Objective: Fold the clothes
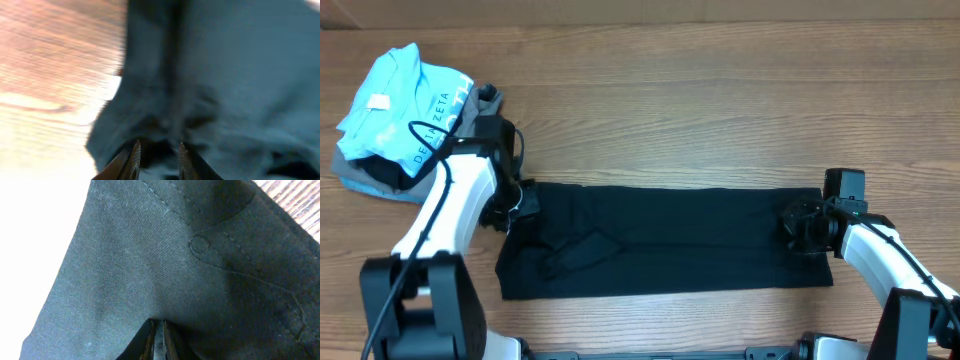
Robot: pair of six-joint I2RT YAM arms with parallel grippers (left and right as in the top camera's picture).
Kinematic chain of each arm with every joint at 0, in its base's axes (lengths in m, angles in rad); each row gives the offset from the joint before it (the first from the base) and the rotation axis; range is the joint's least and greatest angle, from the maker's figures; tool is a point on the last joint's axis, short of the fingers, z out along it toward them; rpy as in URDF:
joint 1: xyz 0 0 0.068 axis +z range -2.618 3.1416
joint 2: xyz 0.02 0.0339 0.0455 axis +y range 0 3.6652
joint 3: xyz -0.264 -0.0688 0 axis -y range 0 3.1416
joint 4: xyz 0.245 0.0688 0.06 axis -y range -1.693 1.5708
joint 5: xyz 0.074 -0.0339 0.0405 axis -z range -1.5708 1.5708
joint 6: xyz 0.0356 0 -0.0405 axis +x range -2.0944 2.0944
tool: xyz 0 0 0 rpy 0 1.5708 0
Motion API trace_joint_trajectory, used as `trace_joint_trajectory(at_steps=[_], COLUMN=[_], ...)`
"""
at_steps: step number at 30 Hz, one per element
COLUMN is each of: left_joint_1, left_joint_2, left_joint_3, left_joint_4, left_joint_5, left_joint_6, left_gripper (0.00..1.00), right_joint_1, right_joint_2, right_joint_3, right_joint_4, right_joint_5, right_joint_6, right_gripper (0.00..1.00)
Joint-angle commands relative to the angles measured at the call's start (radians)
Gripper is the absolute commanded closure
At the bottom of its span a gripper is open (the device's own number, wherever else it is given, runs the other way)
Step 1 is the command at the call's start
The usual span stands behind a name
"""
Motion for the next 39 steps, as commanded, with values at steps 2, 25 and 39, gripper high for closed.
trace_joint_trajectory(at_steps=[2,25,39], left_joint_1=[-0.05,-0.29,-0.379], left_joint_2=[-0.12,0.126,0.125], left_joint_3=[0.003,-0.052,-0.05], left_joint_4=[0.035,0.117,-0.047], left_joint_5=[0.272,0.464,0.438], left_joint_6=[0.176,0.323,0.322], left_gripper=[0.63,0.64,0.95], right_joint_1=[0.0,0.0,0.0], right_joint_2=[0.029,0.029,0.029], right_joint_3=[-0.042,-0.042,-0.042], right_joint_4=[-0.021,-0.031,-0.032], right_joint_5=[0.047,0.047,0.047], right_joint_6=[0.005,0.005,0.005], right_gripper=[0.88,0.88,0.88])
